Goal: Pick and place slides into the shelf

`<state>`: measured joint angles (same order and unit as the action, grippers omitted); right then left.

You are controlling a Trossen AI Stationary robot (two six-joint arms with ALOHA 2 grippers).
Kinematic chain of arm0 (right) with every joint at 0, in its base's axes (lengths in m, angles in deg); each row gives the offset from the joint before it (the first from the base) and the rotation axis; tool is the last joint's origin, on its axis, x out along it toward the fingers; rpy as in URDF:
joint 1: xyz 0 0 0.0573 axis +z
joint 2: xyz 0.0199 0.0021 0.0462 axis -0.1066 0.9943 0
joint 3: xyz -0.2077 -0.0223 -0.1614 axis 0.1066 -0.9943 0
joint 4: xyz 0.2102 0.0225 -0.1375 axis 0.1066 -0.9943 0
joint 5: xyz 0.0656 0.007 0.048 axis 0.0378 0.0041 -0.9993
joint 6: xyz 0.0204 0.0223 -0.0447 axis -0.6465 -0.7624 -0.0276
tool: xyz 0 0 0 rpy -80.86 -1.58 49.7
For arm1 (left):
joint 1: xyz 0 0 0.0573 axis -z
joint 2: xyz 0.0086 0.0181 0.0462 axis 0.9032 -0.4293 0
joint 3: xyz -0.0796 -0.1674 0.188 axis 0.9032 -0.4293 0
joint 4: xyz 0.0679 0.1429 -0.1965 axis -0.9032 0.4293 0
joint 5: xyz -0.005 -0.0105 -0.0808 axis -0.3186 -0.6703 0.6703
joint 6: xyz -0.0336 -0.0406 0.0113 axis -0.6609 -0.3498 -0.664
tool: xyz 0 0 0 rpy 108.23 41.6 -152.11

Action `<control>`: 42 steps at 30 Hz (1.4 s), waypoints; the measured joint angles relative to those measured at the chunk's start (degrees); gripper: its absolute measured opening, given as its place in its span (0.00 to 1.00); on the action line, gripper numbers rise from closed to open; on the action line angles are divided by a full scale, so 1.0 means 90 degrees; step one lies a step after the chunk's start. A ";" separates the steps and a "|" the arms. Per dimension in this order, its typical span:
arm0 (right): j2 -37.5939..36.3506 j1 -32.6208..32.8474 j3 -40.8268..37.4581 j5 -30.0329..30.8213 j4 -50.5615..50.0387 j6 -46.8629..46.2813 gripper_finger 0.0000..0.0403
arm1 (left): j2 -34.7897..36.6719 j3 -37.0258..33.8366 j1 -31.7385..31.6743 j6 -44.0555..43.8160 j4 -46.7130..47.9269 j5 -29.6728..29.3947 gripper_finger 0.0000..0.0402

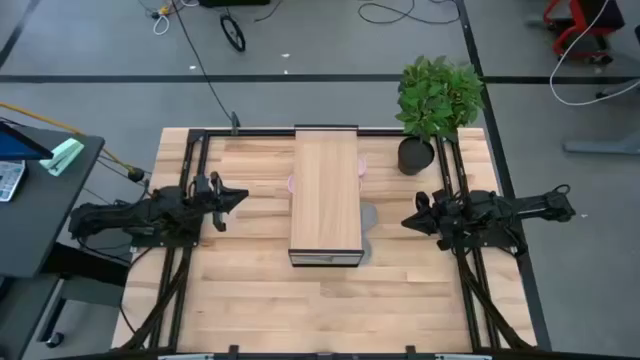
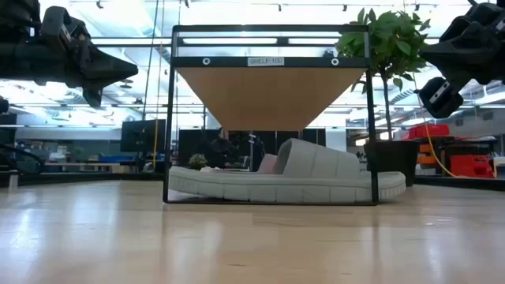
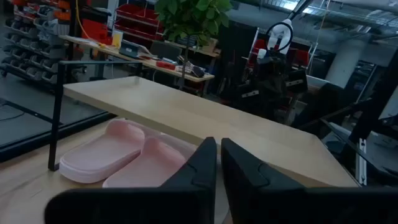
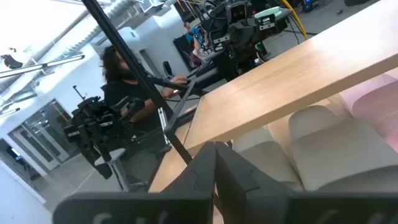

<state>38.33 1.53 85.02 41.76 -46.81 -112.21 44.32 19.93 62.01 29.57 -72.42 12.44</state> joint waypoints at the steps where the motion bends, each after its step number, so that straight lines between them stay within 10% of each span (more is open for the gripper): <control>1: 0.0000 0.0001 0.0000 0.0000 0.0000 -0.0001 0.04 | 0.0000 0.0000 0.0002 0.0000 0.0000 0.0001 0.08; 42: 0.0002 0.0001 -0.0002 0.0002 0.0000 -0.0001 0.04 | -0.0001 -0.0001 0.0002 0.0000 0.0000 0.0000 0.06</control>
<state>38.35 1.54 85.00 41.78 -46.81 -112.22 44.31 19.92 62.03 29.57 -72.42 12.43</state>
